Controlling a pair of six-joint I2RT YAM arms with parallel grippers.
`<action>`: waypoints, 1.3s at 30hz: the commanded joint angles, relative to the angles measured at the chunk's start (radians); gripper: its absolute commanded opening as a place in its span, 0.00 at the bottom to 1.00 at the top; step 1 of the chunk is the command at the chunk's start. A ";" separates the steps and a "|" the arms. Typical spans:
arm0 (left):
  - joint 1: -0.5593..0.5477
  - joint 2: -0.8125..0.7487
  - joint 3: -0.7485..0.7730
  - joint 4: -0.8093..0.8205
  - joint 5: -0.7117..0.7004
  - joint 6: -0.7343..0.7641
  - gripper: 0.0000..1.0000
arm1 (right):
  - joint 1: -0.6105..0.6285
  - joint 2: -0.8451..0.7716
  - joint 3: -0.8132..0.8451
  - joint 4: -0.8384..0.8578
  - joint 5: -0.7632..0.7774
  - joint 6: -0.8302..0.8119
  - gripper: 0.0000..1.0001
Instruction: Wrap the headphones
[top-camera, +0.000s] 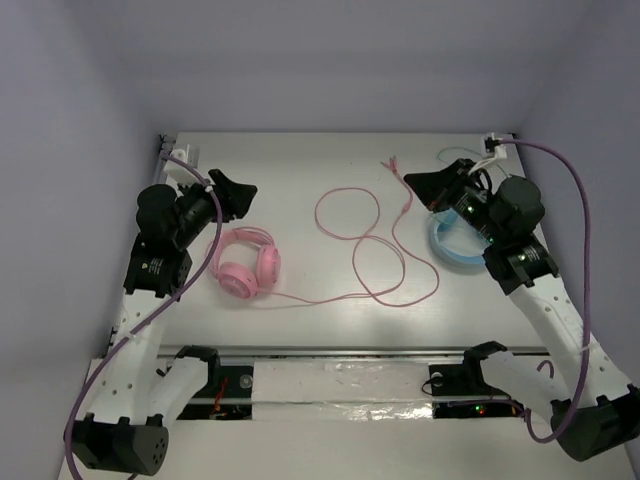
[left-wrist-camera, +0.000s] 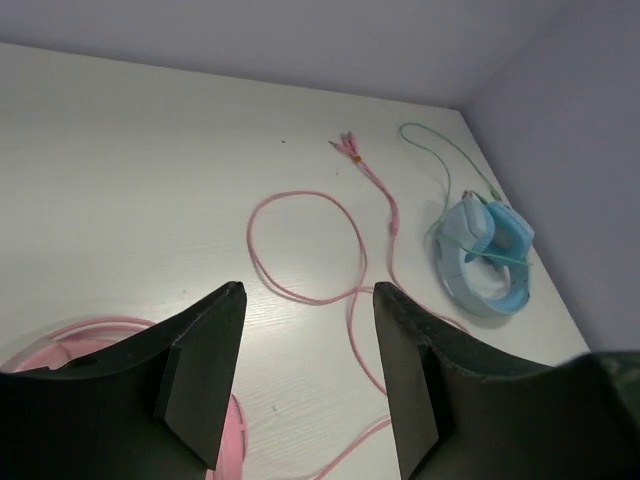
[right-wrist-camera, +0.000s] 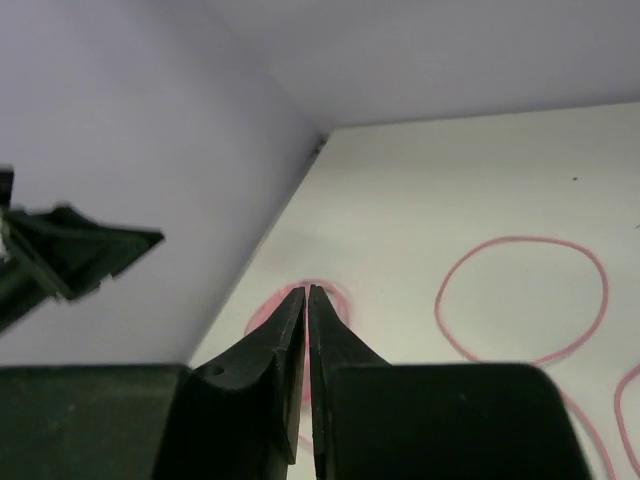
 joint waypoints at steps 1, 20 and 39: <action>-0.002 0.038 0.099 -0.104 -0.128 0.117 0.48 | 0.097 -0.055 -0.043 0.026 0.019 -0.010 0.00; -0.002 0.604 0.299 -0.459 -0.501 0.271 0.39 | 0.148 -0.213 -0.212 0.067 -0.027 0.015 0.07; -0.002 0.945 0.351 -0.413 -0.559 0.359 0.71 | 0.214 -0.245 -0.209 0.018 0.048 -0.009 0.39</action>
